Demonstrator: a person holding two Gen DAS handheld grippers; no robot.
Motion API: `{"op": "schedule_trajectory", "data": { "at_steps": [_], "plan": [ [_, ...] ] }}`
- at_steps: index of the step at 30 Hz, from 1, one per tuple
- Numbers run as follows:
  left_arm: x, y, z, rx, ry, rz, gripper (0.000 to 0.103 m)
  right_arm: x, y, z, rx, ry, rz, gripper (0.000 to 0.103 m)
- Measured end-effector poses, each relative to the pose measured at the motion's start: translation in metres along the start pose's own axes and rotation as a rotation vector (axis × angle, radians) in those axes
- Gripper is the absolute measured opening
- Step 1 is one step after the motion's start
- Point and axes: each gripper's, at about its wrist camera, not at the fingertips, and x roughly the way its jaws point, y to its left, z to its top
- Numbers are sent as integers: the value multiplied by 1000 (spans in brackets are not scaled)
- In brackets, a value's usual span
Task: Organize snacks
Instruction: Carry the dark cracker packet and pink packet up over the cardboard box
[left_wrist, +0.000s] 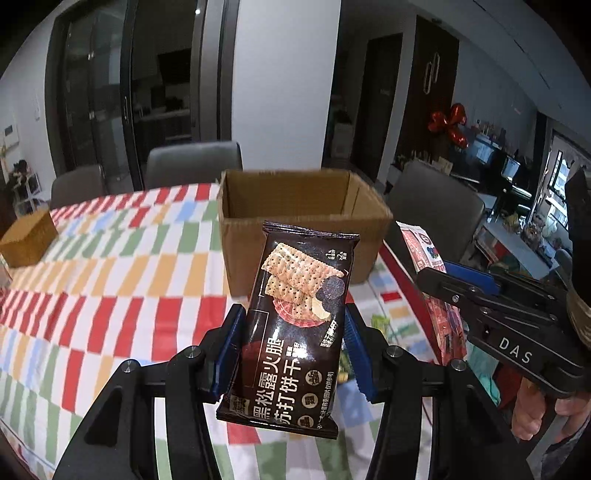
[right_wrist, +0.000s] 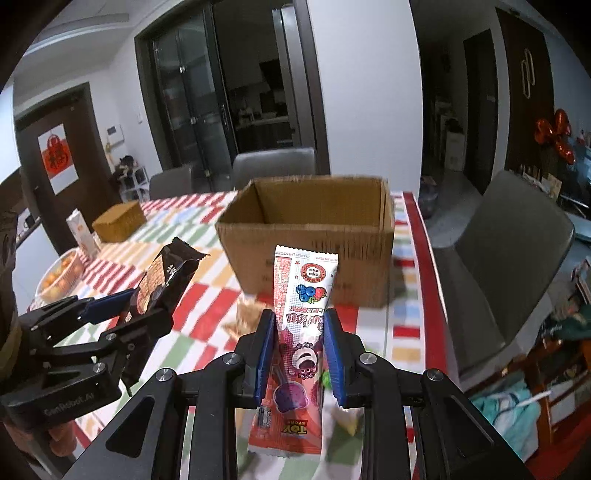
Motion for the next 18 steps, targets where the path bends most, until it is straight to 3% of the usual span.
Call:
{"op": "schedule_trajectory", "data": {
  "at_steps": [18],
  "plan": [
    [15, 13, 81, 7, -95, 15, 52, 17, -8, 87, -5, -81, 11, 28]
  ]
}}
